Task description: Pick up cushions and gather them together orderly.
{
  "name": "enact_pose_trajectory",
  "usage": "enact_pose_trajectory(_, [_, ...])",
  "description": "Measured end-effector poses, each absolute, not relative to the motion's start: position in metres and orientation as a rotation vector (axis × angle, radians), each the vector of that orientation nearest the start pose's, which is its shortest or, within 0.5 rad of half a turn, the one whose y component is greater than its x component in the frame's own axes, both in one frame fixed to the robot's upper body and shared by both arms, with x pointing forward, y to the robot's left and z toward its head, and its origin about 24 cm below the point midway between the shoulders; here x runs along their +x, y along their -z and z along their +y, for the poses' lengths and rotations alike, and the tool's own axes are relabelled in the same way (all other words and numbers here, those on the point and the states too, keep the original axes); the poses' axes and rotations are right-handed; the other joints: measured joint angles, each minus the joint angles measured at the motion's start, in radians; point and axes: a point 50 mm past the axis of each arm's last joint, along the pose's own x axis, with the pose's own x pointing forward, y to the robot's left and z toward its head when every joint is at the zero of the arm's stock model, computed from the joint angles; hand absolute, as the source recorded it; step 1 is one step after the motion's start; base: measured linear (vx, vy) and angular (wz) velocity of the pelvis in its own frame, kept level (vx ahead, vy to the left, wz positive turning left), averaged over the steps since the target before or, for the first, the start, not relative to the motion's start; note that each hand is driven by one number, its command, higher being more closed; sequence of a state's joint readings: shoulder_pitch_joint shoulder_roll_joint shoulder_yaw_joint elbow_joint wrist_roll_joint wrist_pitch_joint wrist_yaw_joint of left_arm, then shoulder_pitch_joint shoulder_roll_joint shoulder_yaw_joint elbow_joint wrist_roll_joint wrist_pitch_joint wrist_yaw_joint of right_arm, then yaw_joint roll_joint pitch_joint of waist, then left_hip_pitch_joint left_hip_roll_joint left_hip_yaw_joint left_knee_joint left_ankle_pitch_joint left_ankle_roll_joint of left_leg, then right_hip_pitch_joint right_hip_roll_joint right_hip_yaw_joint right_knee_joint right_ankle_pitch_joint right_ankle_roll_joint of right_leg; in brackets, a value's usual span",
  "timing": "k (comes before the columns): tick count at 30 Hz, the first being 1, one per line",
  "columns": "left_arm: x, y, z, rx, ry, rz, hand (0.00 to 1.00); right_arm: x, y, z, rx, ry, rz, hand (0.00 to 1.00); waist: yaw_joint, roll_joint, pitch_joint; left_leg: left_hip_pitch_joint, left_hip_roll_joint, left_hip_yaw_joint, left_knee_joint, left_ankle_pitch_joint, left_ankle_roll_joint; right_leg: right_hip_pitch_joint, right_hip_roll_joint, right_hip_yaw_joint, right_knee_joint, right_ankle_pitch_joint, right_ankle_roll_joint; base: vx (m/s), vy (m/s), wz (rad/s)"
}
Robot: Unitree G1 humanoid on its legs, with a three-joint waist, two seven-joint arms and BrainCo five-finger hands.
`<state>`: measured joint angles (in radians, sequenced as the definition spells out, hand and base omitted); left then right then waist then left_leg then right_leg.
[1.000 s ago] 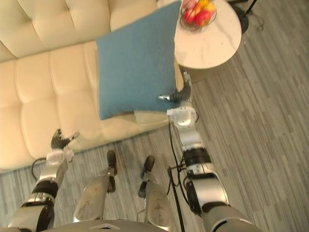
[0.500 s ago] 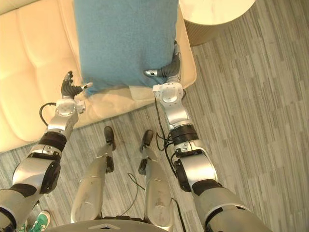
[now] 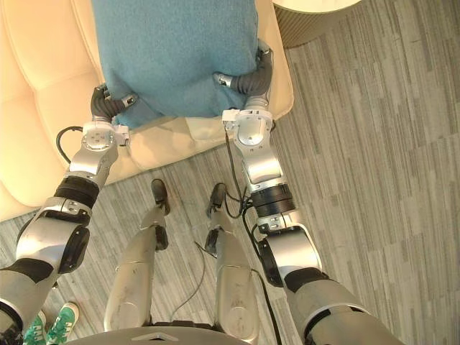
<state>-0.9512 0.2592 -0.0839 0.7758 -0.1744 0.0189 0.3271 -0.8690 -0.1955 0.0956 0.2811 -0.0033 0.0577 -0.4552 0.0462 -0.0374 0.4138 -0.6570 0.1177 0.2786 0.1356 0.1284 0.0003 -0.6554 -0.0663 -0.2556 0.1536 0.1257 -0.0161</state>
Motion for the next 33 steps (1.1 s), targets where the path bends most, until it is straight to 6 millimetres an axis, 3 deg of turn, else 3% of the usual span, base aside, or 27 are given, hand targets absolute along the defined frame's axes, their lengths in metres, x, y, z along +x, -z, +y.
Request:
enact_pose_trajectory(7, [0.401, -0.189, 0.159, 0.114, -0.208, -0.221, 1.00, 0.355, -0.233, -0.116, -0.078, 0.219, -0.555, 1.00, 0.005, 0.000, 0.000, 0.045, -0.002, 0.020, -0.010, 0.001, -0.002, 0.030, -0.001, 0.014, 0.000, -0.001, -0.001, 0.06, 0.002, -0.05])
enact_pose_trajectory(12, [0.386, -0.179, 0.161, 0.101, -0.197, -0.257, 1.00, 0.343, -0.196, -0.120, -0.075, 0.215, -0.473, 1.00, 0.003, 0.000, 0.000, 0.118, -0.007, 0.020, -0.022, -0.007, -0.013, 0.098, -0.005, 0.019, 0.001, -0.013, 0.000, 0.06, -0.006, 0.01])
enact_pose_trajectory(16, [0.364, -0.151, 0.165, 0.092, -0.189, -0.235, 1.00, 0.323, -0.156, -0.118, -0.089, 0.162, -0.380, 1.00, 0.000, 0.000, -0.001, 0.208, -0.009, 0.021, -0.038, -0.019, -0.025, 0.172, -0.007, 0.019, 0.017, -0.040, 0.002, 0.05, -0.021, 0.00])
enact_pose_trajectory(21, [0.328, -0.122, 0.166, 0.052, -0.186, -0.221, 1.00, 0.297, -0.124, -0.125, -0.110, 0.115, -0.301, 1.00, -0.011, 0.001, -0.009, 0.314, -0.022, 0.018, -0.073, -0.021, -0.022, 0.260, -0.009, 0.010, 0.030, -0.073, 0.007, 0.07, -0.020, 0.04])
enact_pose_trajectory(25, [0.289, -0.088, 0.166, 0.069, -0.184, -0.156, 1.00, 0.272, -0.081, -0.135, -0.124, 0.053, -0.155, 1.00, -0.023, 0.020, -0.116, 0.406, -0.037, -0.003, -0.152, -0.011, -0.022, 0.366, 0.007, 0.002, -0.069, -0.061, 0.016, 0.15, 0.008, 0.07])
enact_pose_trajectory(28, [0.263, -0.071, 0.169, 0.042, -0.198, -0.106, 1.00, 0.259, -0.064, -0.137, -0.113, 0.008, -0.090, 1.00, -0.023, 0.033, -0.182, 0.465, -0.043, -0.004, -0.191, -0.011, -0.022, 0.429, 0.020, 0.004, -0.120, -0.055, 0.022, 0.13, 0.005, -0.01])
enact_pose_trajectory(33, [0.229, -0.057, 0.180, -0.024, -0.282, -0.056, 1.00, 0.248, -0.064, -0.130, -0.076, -0.053, -0.099, 1.00, -0.015, 0.053, -0.224, 0.537, -0.045, -0.003, -0.211, -0.025, -0.027, 0.502, 0.027, 0.019, -0.156, -0.053, 0.024, 0.09, 0.022, -0.08])
